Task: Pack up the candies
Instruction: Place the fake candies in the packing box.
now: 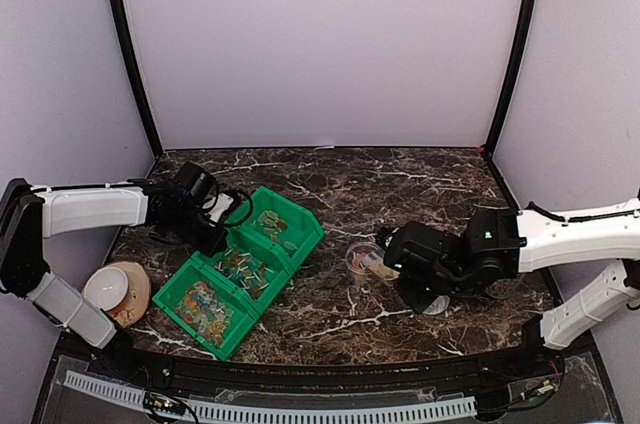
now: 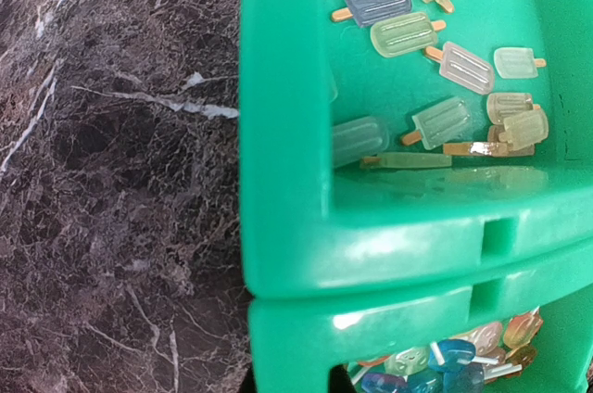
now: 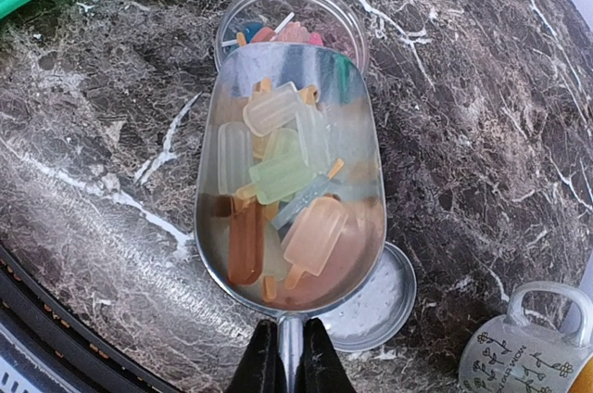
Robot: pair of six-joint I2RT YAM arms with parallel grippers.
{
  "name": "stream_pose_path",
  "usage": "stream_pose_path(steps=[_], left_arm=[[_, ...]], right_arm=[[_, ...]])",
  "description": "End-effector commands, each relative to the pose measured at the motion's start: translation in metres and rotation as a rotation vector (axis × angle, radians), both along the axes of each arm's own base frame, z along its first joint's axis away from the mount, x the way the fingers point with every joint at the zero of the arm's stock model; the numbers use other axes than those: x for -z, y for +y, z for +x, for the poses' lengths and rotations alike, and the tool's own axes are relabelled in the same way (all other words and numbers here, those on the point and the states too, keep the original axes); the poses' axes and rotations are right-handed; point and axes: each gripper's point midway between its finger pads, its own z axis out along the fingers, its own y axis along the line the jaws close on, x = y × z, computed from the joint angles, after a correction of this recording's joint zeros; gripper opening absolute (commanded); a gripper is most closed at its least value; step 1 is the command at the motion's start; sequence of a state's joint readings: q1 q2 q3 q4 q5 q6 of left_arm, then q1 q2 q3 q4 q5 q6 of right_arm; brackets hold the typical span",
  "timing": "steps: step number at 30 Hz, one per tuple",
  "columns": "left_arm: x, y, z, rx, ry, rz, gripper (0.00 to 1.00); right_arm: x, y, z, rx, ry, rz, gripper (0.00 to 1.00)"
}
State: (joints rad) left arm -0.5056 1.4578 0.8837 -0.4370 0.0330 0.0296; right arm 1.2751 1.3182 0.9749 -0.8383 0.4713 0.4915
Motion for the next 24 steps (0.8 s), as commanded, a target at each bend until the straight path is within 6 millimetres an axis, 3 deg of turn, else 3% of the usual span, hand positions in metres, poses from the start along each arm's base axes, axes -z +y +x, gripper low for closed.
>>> stream_pose_path(steps=[1,21,24], left_arm=[[-0.045,-0.012,0.02,-0.009,-0.128,-0.092,0.0],[-0.047,-0.013,0.019,-0.007,-0.131,-0.099,0.0],[-0.048,-0.013,0.019,-0.007,-0.132,-0.1,0.0]], right_arm=[[-0.008,0.005,-0.005,0.017,0.033,0.008,0.0],[-0.009,-0.004,-0.018,0.044,0.139,-0.091,0.0],[-0.019,0.003,-0.017,0.04,0.137,-0.081,0.0]])
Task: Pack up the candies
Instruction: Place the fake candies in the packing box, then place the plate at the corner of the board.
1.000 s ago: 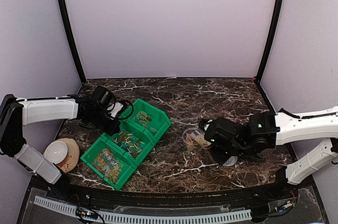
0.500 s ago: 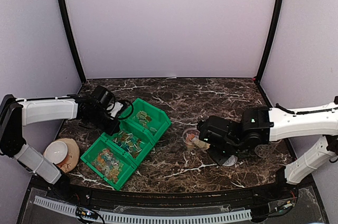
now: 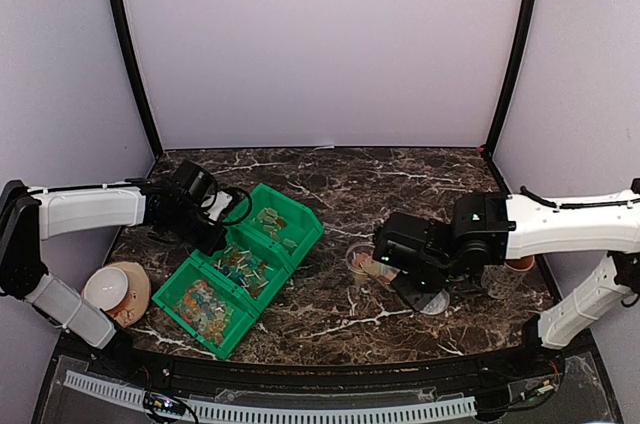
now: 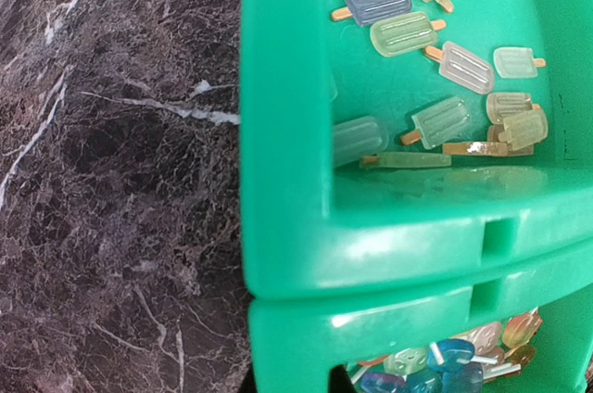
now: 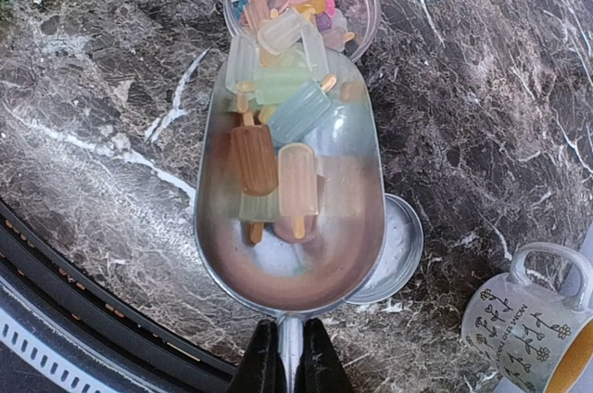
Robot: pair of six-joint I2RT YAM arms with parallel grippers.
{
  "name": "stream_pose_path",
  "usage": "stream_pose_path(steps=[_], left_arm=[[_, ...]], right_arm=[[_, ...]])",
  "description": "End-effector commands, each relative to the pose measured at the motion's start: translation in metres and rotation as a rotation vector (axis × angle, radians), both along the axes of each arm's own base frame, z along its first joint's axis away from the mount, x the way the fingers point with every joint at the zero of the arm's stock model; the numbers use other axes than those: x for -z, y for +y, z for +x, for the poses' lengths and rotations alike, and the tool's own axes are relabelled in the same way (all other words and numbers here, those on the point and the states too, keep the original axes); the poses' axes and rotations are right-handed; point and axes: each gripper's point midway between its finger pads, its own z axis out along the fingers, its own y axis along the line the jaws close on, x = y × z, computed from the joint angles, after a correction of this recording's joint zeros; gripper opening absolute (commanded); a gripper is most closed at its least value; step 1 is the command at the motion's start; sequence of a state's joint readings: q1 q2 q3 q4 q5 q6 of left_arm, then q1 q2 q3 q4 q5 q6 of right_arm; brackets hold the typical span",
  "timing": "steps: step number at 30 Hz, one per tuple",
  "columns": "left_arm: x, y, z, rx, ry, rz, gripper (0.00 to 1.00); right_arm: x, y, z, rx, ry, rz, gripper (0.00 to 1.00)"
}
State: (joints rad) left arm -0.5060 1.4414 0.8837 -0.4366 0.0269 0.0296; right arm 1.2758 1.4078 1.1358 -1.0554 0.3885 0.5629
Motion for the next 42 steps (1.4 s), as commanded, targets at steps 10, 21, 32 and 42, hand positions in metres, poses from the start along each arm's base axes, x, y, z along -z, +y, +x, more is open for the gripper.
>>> stream_pose_path(steps=[10,21,32,42], left_arm=[[-0.044,-0.013,0.018,-0.004,-0.118,-0.099,0.0],[-0.045,-0.013,0.018,-0.004,-0.122,-0.099,0.0],[-0.044,-0.012,0.018,-0.007,-0.121,-0.091,0.0],[-0.038,-0.009,0.02,-0.016,-0.117,-0.065,0.0]], right_arm=[[-0.011,-0.001,-0.004,-0.002,0.03,-0.075,0.0],[-0.025,-0.004,-0.003,-0.01,0.032,-0.129,0.0],[-0.025,-0.005,-0.003,-0.049,0.053,-0.219,0.0],[-0.035,0.007,0.025,-0.031,-0.124,-0.166,0.0]])
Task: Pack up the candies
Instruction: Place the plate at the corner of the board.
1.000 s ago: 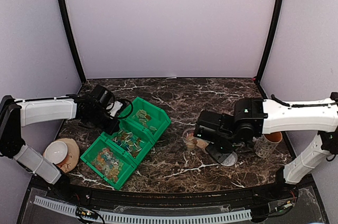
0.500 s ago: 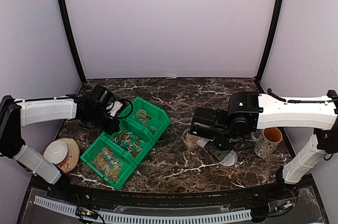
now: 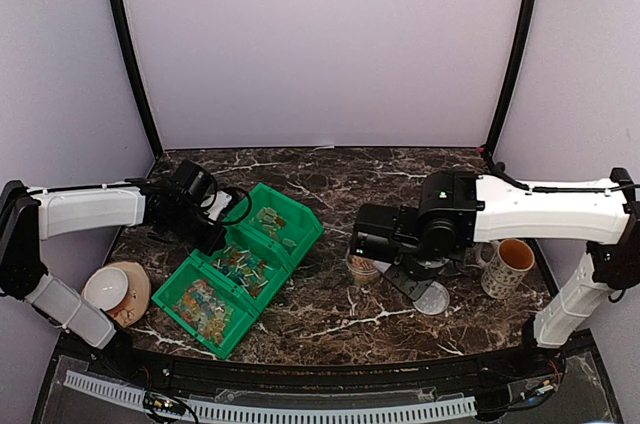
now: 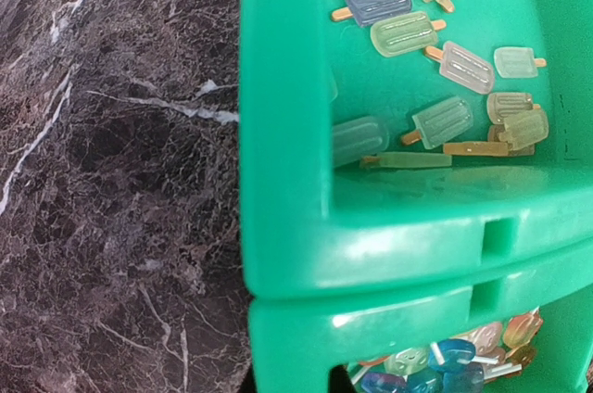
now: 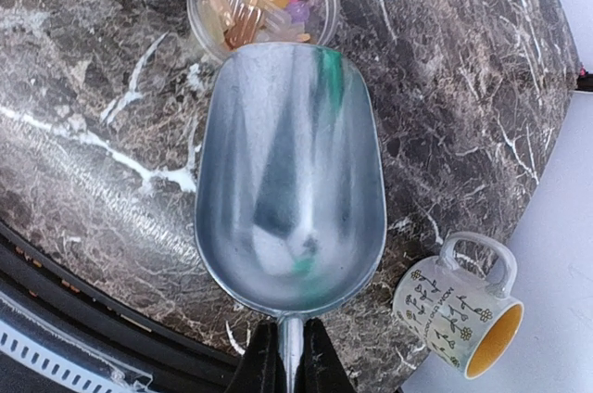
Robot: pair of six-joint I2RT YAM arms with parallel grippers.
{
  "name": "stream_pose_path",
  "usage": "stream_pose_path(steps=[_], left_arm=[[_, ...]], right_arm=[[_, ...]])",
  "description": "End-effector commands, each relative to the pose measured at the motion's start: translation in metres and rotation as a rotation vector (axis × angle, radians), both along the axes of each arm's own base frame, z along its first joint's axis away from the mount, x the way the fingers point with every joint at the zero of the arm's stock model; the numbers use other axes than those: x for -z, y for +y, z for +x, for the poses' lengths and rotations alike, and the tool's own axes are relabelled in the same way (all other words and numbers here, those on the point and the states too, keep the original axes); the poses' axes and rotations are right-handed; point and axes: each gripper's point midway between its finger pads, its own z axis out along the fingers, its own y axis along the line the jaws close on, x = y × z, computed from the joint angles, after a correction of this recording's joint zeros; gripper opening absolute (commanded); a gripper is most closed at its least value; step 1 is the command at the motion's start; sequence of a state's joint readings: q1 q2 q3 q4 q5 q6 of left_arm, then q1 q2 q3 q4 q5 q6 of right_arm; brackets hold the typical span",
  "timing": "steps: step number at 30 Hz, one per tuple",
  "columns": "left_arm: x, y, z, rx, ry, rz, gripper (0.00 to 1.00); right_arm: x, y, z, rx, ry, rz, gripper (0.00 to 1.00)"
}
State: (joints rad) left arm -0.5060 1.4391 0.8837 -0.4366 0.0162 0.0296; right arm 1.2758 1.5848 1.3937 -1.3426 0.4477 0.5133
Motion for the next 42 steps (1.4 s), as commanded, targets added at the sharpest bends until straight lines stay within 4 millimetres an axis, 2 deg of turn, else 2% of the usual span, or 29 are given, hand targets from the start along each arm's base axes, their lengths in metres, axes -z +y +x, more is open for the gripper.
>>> stream_pose_path(steps=[1,6,12,18,21,28,33,38,42], left_arm=[[-0.036,-0.01,0.019,-0.01,-0.107,-0.067,0.0],[-0.033,-0.012,0.025,-0.002,-0.096,-0.051,0.0],[-0.029,-0.016,0.037,0.0,-0.065,-0.035,0.0],[-0.026,-0.032,0.059,0.026,-0.039,-0.037,0.0],[-0.024,-0.039,0.076,0.032,-0.037,-0.026,0.0],[-0.004,-0.045,0.125,-0.003,0.002,-0.032,0.0],[0.003,-0.044,0.161,-0.036,0.02,-0.115,0.0],[0.009,-0.031,0.198,-0.081,0.011,-0.12,0.0],[0.016,-0.008,0.225,-0.144,0.005,-0.123,0.0]], right_arm=[[-0.013,0.014,0.02,-0.005,-0.152,0.094,0.0],[-0.018,0.03,0.038,0.018,-0.279,0.232,0.0],[-0.017,0.046,0.049,0.01,-0.354,0.293,0.0],[-0.025,0.052,0.063,0.024,-0.458,0.331,0.0],[-0.025,0.052,0.066,0.036,-0.472,0.368,0.0],[-0.018,0.037,0.069,0.086,-0.476,0.391,0.0],[-0.02,0.024,0.067,0.126,-0.482,0.419,0.0],[-0.021,0.013,0.068,0.174,-0.494,0.439,0.0],[-0.02,0.005,0.073,0.207,-0.509,0.435,0.0]])
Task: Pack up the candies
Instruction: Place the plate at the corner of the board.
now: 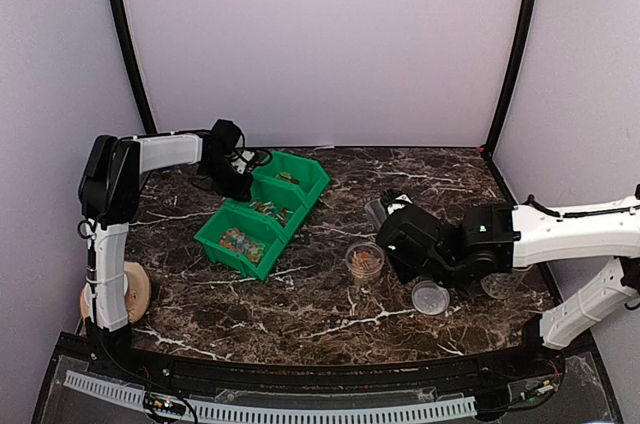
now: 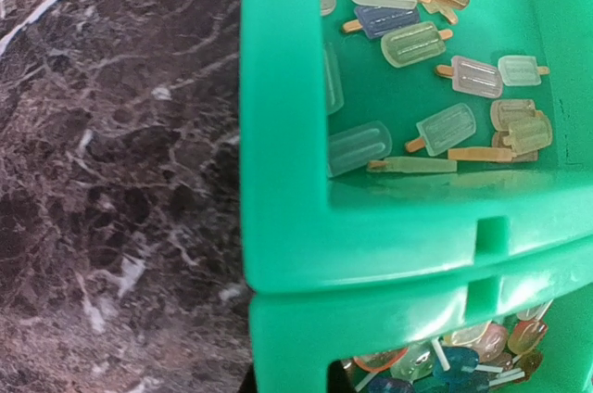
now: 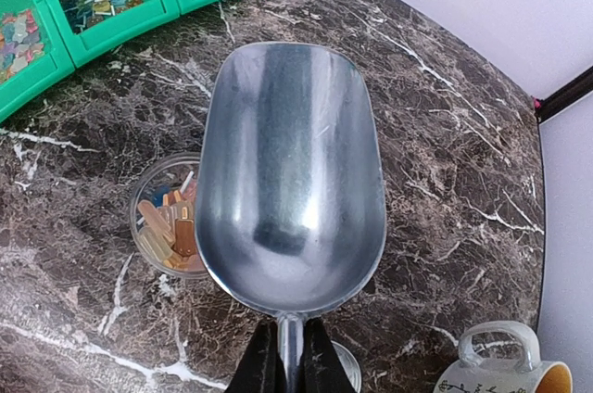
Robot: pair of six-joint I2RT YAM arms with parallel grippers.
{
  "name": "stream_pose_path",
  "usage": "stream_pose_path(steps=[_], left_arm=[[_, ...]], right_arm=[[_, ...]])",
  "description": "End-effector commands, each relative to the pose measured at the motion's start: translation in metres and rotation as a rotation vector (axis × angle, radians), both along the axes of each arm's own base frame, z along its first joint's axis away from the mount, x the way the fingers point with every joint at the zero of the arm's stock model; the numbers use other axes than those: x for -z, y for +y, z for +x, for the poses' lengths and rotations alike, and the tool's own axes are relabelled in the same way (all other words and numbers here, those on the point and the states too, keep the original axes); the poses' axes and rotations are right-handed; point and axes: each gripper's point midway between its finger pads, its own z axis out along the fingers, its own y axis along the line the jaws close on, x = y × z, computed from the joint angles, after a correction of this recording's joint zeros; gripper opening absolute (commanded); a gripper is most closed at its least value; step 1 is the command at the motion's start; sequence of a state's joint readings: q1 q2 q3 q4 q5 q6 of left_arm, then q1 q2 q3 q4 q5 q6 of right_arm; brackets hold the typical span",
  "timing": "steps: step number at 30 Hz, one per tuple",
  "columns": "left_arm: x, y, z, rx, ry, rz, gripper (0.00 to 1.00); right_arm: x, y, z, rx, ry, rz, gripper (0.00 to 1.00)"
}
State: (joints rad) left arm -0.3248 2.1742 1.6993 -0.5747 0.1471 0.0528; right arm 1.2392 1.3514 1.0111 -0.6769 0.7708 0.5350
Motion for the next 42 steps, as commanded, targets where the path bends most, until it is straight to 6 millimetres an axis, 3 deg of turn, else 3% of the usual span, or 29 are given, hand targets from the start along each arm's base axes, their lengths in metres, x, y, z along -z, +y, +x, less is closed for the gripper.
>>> stream_pose_path(steps=[1,8,16,21,30,36,40,42], left_arm=[[-0.012,0.02,0.046,-0.066,-0.094,-0.041,0.0],[0.0,0.068,0.078,-0.171,-0.093,-0.045,0.0],[0.0,0.109,0.088,-0.264,-0.096,-0.01,0.03],[-0.004,0.128,0.089,-0.313,-0.095,0.029,0.09],[-0.016,0.156,0.089,-0.392,-0.12,0.078,0.3],[-0.035,0.165,0.087,-0.434,-0.158,0.095,0.32],[-0.046,0.175,0.082,-0.465,-0.188,0.135,0.47],[-0.052,0.177,0.079,-0.481,-0.203,0.134,0.62]], right_arm=[[-0.007,-0.009,0.01,0.075,-0.043,0.046,0.0],[-0.009,-0.012,0.02,0.109,-0.057,0.048,0.0],[-0.006,-0.016,0.032,0.151,-0.064,0.05,0.0],[-0.007,-0.018,0.05,0.176,-0.087,0.06,0.0],[-0.004,-0.03,0.095,0.218,-0.098,0.074,0.0],[0.005,-0.043,0.13,0.241,-0.073,0.101,0.0],[0.01,-0.049,0.151,0.251,-0.054,0.099,0.0],[0.011,-0.049,0.161,0.25,-0.05,0.103,0.0]])
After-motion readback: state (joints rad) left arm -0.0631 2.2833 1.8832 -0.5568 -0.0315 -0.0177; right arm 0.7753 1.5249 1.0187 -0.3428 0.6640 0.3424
